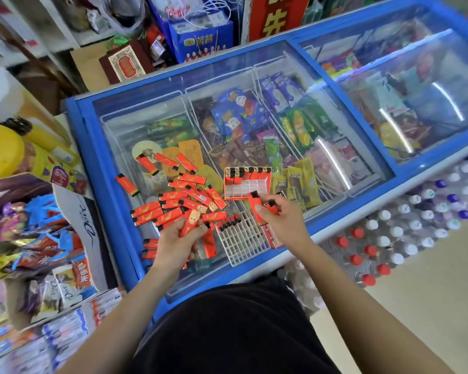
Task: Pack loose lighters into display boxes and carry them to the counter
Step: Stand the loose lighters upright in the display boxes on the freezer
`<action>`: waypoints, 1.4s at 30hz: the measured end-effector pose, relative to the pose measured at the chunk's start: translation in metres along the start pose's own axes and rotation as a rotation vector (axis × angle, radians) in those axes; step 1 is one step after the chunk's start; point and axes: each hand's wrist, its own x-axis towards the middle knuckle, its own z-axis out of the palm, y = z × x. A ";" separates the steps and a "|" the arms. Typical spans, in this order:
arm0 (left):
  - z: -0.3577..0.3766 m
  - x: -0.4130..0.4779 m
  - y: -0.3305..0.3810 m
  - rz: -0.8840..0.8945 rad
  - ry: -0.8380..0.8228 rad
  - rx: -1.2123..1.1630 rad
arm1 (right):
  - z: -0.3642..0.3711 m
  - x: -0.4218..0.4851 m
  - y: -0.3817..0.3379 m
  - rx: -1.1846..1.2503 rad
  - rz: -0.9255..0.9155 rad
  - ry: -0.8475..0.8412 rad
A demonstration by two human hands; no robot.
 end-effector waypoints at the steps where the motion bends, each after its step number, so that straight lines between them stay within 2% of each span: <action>1: 0.000 0.001 0.000 -0.002 0.002 -0.007 | -0.001 0.008 -0.003 0.006 -0.013 -0.005; 7: -0.004 0.003 0.006 -0.020 0.033 -0.055 | -0.004 0.068 -0.022 -0.167 -0.086 0.026; 14: -0.010 0.006 0.005 -0.047 0.094 -0.098 | 0.009 0.103 -0.018 -0.379 -0.051 0.051; 21: -0.017 0.013 0.001 -0.069 0.103 -0.117 | 0.017 0.099 -0.018 -0.333 -0.033 0.058; 28: -0.019 0.023 -0.002 -0.055 0.074 -0.079 | -0.013 0.068 -0.022 -0.217 -0.042 0.051; 36: -0.006 0.024 -0.002 -0.034 -0.026 -0.026 | -0.029 0.001 0.006 -0.062 0.134 0.346; 42: -0.003 0.020 -0.001 -0.026 -0.062 -0.015 | -0.007 -0.014 0.035 0.014 0.213 0.378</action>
